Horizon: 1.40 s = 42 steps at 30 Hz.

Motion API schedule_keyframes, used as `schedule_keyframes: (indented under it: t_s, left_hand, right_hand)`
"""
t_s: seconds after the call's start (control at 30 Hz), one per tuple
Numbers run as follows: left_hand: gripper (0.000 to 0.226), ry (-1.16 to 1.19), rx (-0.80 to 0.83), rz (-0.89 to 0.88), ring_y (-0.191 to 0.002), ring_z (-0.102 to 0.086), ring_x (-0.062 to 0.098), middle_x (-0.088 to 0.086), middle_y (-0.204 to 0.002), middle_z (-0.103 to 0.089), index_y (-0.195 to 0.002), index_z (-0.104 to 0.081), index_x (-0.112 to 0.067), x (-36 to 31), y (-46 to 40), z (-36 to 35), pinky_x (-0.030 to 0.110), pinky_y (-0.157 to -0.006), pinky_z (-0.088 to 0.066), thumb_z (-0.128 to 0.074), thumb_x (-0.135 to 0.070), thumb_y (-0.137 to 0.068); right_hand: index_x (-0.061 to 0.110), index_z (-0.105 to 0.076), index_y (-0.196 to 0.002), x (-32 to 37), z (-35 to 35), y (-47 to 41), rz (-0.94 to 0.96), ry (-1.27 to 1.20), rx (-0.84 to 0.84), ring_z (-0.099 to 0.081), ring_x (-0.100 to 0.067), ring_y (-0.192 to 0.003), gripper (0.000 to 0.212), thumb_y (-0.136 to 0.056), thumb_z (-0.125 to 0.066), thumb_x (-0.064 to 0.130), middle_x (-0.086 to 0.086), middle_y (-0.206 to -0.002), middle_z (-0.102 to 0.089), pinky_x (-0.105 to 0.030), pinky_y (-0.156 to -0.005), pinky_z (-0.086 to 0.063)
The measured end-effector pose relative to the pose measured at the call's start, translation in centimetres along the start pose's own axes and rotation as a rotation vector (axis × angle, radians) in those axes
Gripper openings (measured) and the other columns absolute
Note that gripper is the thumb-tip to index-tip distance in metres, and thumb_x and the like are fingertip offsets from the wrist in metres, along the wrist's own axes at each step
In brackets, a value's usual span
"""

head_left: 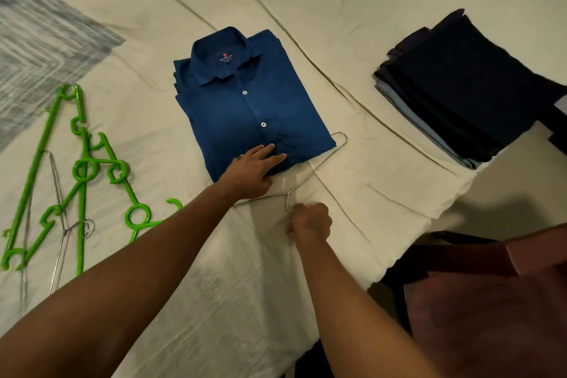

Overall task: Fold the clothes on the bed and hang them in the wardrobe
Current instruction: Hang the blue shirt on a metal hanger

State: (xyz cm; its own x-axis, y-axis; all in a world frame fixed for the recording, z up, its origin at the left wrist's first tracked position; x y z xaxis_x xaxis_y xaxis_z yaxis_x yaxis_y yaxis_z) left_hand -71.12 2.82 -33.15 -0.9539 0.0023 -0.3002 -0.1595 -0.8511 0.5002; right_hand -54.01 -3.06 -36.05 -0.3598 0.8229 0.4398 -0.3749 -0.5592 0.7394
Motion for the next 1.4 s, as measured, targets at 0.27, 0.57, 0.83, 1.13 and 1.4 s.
schedule_keyframes:
  t_s: [0.27,0.57,0.83,1.13,1.4]
  left_hand:
    - [0.062,0.041,0.008,-0.003,-0.153,-0.005,0.022,-0.005,-0.168,-0.006,-0.158,-0.019,-0.038,-0.1,0.4,0.0,0.06,-0.118,-0.022,-0.048,-0.03,-0.103]
    - [0.051,0.105,-0.053,-0.039,-0.151,-0.013,0.025,-0.004,-0.167,-0.013,-0.156,-0.025,-0.041,0.4,0.8,1.5,0.055,-0.119,-0.022,-0.032,-0.047,-0.106]
    - [0.072,0.362,-0.079,-0.053,-0.148,-0.028,0.021,0.001,-0.161,-0.031,-0.155,-0.031,-0.034,-3.9,3.3,4.1,0.039,-0.122,-0.02,-0.024,-0.066,-0.092]
    - [0.046,0.535,-0.32,-0.111,-0.107,-0.056,0.013,0.007,-0.136,-0.058,-0.145,-0.046,-0.015,-15.0,7.5,5.8,0.025,-0.091,-0.039,-0.051,-0.032,-0.103]
    - [0.06,0.78,-0.552,-0.217,-0.125,-0.051,0.025,0.009,-0.145,-0.048,-0.147,-0.039,-0.013,-25.8,12.3,14.8,0.039,-0.105,-0.043,-0.065,-0.014,-0.094]
  right_hand:
    - [0.019,-0.054,-0.087,-1.2,3.1,3.3,0.093,-0.403,-0.036,-0.07,-0.015,-0.054,0.005,-0.085,-0.054,0.014,-0.002,-0.075,-0.073,-0.044,-0.074,-0.061]
    - [0.021,-0.06,-0.088,1.4,4.8,5.8,0.19,-0.602,-0.137,-0.072,-0.015,-0.069,0.02,-0.101,-0.051,0.01,-0.003,-0.079,-0.07,-0.038,-0.071,-0.063]
    - [0.02,-0.065,-0.102,8.4,17.5,10.7,0.695,-0.143,-0.393,-0.07,-0.027,-0.077,0.019,-0.098,-0.046,0.022,-0.003,-0.079,-0.072,-0.041,-0.077,-0.054]
    - [0.018,-0.065,-0.103,12.4,31.3,18.4,0.932,0.264,-0.536,-0.068,-0.028,-0.076,0.019,-0.102,-0.046,0.023,-0.004,-0.081,-0.071,-0.041,-0.071,-0.055]
    - [0.02,-0.071,-0.108,11.5,43.2,29.5,1.01,0.379,-0.647,-0.068,-0.026,-0.085,0.02,-0.101,-0.052,0.021,-0.004,-0.093,-0.074,-0.032,-0.072,-0.051]
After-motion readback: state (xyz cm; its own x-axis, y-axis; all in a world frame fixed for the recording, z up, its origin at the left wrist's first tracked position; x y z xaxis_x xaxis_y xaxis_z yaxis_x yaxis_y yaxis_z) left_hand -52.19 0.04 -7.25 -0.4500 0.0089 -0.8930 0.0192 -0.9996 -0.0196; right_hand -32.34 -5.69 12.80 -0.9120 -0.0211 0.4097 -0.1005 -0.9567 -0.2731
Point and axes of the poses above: each hand's wrist, its own y-axis away from the middle knuckle, its own z-axis out of the back of the hand, x = y × z, the point moved 5 cm from there along -y, towards the middle knuckle
